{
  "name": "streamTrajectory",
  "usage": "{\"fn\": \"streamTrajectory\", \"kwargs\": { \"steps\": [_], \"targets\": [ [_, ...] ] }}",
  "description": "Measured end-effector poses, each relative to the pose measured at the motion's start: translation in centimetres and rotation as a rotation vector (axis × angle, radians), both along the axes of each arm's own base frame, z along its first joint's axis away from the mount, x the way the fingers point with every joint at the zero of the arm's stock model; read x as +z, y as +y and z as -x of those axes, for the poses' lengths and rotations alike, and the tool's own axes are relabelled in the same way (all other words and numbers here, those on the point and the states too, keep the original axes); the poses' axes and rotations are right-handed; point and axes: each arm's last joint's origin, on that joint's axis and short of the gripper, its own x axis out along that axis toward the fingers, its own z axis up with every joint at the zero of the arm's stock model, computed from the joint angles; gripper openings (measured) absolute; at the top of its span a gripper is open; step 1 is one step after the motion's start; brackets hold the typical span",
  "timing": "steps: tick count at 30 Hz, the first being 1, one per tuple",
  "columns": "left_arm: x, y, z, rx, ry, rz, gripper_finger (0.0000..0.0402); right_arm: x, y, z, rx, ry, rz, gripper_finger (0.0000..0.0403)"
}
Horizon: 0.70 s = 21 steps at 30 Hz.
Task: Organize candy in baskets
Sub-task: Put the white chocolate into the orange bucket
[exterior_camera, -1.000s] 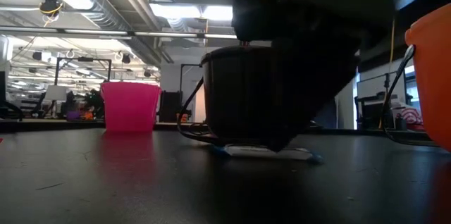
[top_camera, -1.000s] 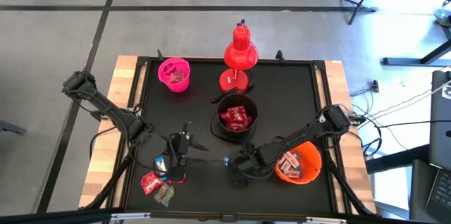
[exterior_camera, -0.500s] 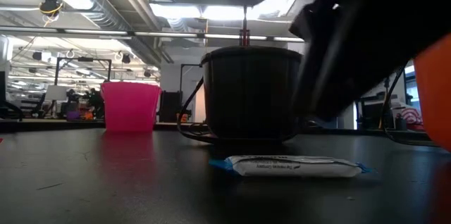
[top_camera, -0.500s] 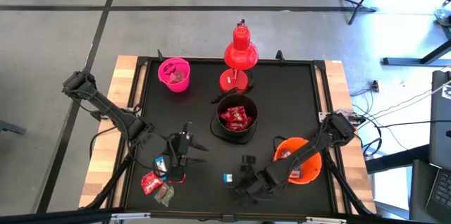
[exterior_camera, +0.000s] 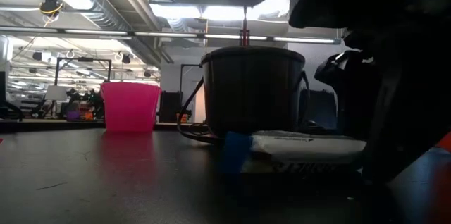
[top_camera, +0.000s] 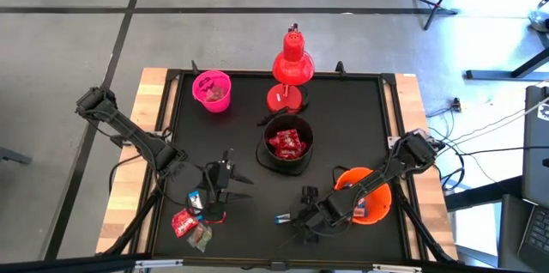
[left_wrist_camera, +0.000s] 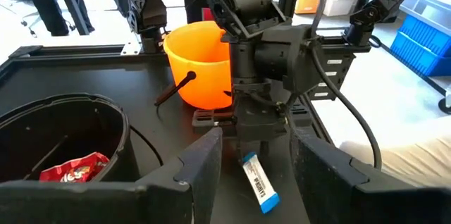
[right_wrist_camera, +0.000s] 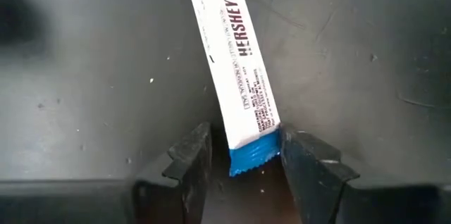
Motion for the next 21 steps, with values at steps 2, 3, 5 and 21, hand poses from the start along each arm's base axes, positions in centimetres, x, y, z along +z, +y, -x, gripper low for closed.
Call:
{"fn": "streamTrajectory", "kwargs": {
  "steps": [2,3,5,21],
  "targets": [
    [0.0,0.0,0.0,0.000,0.000,0.000,0.0158,-0.1,0.0,0.0,0.002,-0.001,0.006,0.0168],
    [0.0,0.0,0.0,0.000,0.000,0.000,0.0158,-0.1,0.0,0.0,0.004,-0.004,0.010,0.0168],
    [0.0,0.0,0.0,0.001,0.000,0.000,0.0158,-0.1,0.0,0.0,0.012,-0.006,0.012,0.0162],
    [0.0,0.0,0.0,0.006,0.001,0.010,0.0158,2.6,0.7,-1.0,0.102,0.048,0.088,0.0012]
  ]
}}
